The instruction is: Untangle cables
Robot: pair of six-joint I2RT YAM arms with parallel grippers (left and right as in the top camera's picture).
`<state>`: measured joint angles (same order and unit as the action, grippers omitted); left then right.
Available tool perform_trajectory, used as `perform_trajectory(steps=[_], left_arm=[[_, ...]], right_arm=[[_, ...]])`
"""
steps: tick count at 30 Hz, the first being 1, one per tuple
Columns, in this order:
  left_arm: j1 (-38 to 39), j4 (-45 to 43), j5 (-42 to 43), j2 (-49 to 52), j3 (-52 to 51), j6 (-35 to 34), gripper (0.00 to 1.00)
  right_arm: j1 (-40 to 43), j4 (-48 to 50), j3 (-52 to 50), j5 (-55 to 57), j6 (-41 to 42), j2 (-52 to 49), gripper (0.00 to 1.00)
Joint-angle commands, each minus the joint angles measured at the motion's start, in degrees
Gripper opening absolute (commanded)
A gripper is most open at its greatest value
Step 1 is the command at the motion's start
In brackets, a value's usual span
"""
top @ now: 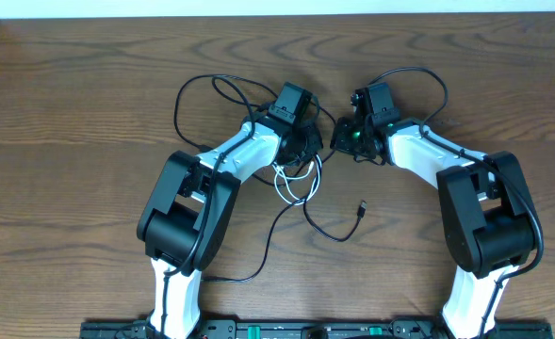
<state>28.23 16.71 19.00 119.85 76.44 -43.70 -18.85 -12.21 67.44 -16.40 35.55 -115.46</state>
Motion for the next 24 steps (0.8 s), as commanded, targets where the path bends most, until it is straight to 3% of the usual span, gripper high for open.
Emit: perform_trajectory(steps=[1,12,24], left_arm=[[-1.5,3.5,-3.6,4.5,-2.7,0.5,0.07],[-10.4,11.2,-7.1,-6.6,-2.7,10.1,0.07],[-19.4,15.0,-9.6,-7.0,-2.7,14.8,0.08]], right_arm=[[0.3,-0.7,-0.7,1.9,-0.5,-1.1,0.01],[0.3,-0.9,-0.7,3.4,-0.5,-1.1,0.01],[0.3,-2.4,-0.7,8.7,-0.5,-1.1,0.01]])
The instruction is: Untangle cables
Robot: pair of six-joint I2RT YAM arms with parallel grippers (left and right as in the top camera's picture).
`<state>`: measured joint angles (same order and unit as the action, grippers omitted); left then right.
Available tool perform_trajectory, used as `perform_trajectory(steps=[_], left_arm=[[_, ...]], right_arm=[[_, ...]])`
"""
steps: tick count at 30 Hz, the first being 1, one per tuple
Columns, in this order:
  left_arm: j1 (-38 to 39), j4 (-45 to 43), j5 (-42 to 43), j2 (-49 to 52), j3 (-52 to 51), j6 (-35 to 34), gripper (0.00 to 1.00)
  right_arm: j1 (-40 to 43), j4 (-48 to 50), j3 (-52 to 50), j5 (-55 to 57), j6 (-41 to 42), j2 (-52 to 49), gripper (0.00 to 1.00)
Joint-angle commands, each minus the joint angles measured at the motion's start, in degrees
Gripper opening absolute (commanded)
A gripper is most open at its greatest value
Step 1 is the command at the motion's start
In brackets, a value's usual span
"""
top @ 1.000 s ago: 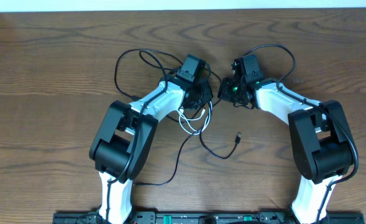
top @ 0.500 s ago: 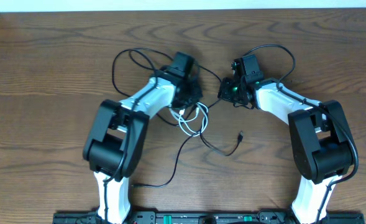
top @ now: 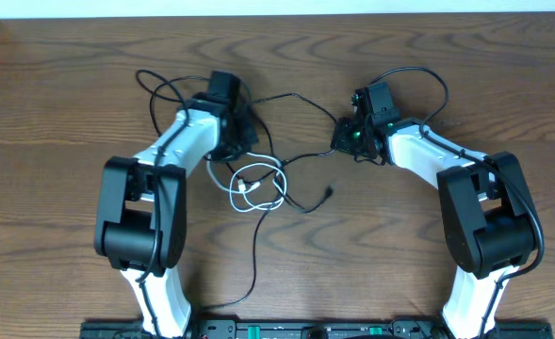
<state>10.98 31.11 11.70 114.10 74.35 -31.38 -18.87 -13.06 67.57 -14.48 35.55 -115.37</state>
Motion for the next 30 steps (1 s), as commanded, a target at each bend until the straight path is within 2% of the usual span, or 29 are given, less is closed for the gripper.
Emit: perform_trajectory(steps=[1,5,9,13,18,22,30], left_arm=[[-2.8,0.7,-2.3,-1.3,-0.6,2.5,0.08],[-4.8,0.3,-2.6,-1.3,-0.6,4.0,0.08],[-5.4,0.3,-7.8,-1.3,-0.6,4.0,0.07],[-5.6,-0.1,-8.5,-1.3,-0.6,3.7,0.08],[-5.6,-0.3,-8.5,-1.3,-0.6,3.7,0.07],[-5.6,-0.3,-8.5,-1.3,-0.6,3.6,0.08],[-5.6,-0.3,-8.5,-1.3,-0.6,3.2,0.07]], right_arm=[[0.4,-1.6,-0.8,7.1,-0.5,-1.2,0.01],[0.5,-2.9,0.0,6.9,-3.5,1.7,0.01],[0.3,-8.9,4.5,10.9,-7.2,8.0,0.01],[-0.8,-10.3,7.8,11.6,-11.6,13.5,0.01],[-3.6,-7.7,9.9,11.9,-16.0,20.3,0.01],[-5.6,-6.6,11.2,17.8,-17.6,25.8,0.01],[-9.0,1.8,11.5,21.9,-27.5,37.3,0.01]])
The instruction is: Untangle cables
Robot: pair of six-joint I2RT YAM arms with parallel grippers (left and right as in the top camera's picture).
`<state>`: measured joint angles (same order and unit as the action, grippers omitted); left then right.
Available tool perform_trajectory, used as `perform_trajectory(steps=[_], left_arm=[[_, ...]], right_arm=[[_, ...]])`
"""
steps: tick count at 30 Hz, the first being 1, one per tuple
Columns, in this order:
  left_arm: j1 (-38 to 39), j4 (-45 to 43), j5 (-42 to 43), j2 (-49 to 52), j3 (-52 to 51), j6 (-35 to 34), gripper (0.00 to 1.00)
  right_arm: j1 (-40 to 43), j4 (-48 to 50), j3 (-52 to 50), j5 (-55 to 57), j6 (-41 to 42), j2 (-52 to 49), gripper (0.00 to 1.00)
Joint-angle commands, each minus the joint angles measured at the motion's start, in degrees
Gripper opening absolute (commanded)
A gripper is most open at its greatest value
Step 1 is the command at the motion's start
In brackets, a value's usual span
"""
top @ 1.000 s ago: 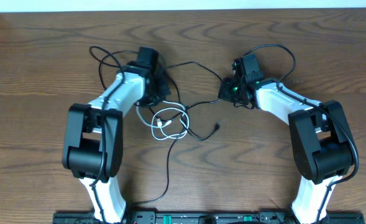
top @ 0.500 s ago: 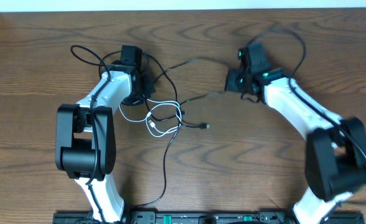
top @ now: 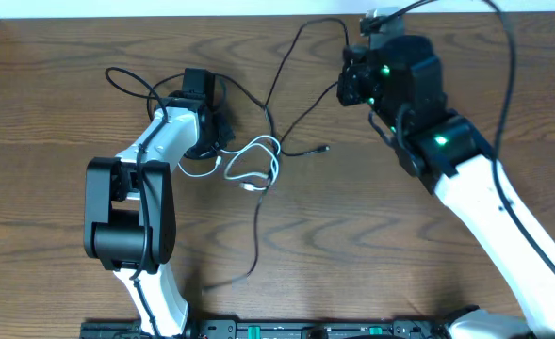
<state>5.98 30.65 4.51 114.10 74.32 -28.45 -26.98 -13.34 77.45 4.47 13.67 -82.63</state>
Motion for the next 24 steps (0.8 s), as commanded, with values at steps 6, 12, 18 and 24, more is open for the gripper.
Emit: perform_trajectory(steps=[6,12,18,24], left_arm=[[-0.6,0.1,-1.4,-1.3,-0.6,0.3,0.07],[-0.6,0.1,-1.3,-1.3,-0.6,0.3,0.07],[-0.6,0.1,-1.1,-1.3,-0.6,0.3,0.07],[-0.6,0.1,-1.1,-1.3,-0.6,0.3,0.08]], right_arm=[[-0.8,7.5,1.7,3.1,-7.9,9.9,0.01],[-0.8,8.8,1.7,3.0,-11.2,12.9,0.01],[-0.8,-0.1,1.6,2.9,-9.2,11.1,0.16],[-0.8,-8.7,1.6,2.9,-7.7,5.1,0.83]])
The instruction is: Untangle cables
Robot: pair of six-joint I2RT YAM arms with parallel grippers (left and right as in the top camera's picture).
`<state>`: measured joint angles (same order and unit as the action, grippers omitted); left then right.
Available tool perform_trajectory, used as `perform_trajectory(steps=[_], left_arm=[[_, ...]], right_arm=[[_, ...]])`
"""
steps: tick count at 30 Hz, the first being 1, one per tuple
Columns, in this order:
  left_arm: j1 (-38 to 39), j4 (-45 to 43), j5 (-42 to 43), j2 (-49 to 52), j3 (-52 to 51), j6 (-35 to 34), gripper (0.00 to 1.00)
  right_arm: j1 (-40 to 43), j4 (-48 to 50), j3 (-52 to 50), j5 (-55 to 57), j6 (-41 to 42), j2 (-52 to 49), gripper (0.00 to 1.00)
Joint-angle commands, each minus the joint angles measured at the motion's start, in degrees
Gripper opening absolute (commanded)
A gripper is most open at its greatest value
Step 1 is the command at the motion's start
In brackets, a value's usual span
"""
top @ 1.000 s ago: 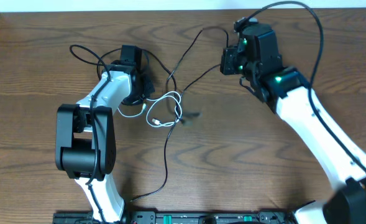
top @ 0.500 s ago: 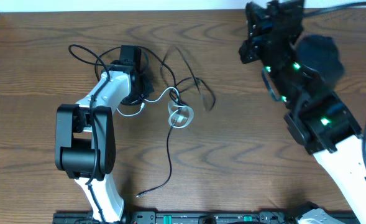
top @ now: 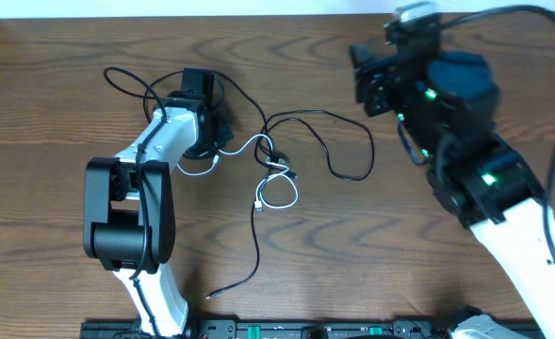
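A white cable (top: 279, 193) lies looped at the table's middle, its left end running to my left gripper (top: 218, 135). The left gripper is low at the table and shut on the knot of white and black cable there. A black cable (top: 348, 118) lies in a wide loop right of the white one, and another black strand (top: 255, 247) trails toward the front edge. My right gripper (top: 364, 75) hangs high above the table at the upper right. Its fingers stand apart, with nothing seen between them.
The left arm's own black lead (top: 126, 77) curls on the table at the far left. The right arm (top: 484, 179) covers much of the right side of the wooden table (top: 51, 235).
The black cable that rose to my right gripper now lies on the table in a wide loop. The right gripper sits a little further right. The white loops have shifted right; the left gripper has not moved.
Both grippers were close together over the tangle at the table's middle. Then the left gripper was further left with cable in it. Later the right gripper was raised high with black cable strung up to it. Now that cable lies loose on the table.
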<state>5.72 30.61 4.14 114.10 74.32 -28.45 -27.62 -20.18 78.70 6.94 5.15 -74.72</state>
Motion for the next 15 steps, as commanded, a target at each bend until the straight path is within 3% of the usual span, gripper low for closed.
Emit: perform_trajectory(steps=[1,8,15], left_arm=[[-0.3,0.2,-0.7,-1.3,-0.6,0.3,0.08],[-0.3,0.2,-0.7,-1.3,-0.6,0.3,0.08],[-0.3,0.2,-0.7,-1.3,-0.6,0.3,0.09]], right_arm=[[-0.2,-3.3,0.3,0.4,1.9,-4.0,0.85],[2.1,-14.2,0.4,0.2,13.6,-12.6,0.80],[6.4,-20.7,0.3,-7.1,16.2,-22.2,0.77]])
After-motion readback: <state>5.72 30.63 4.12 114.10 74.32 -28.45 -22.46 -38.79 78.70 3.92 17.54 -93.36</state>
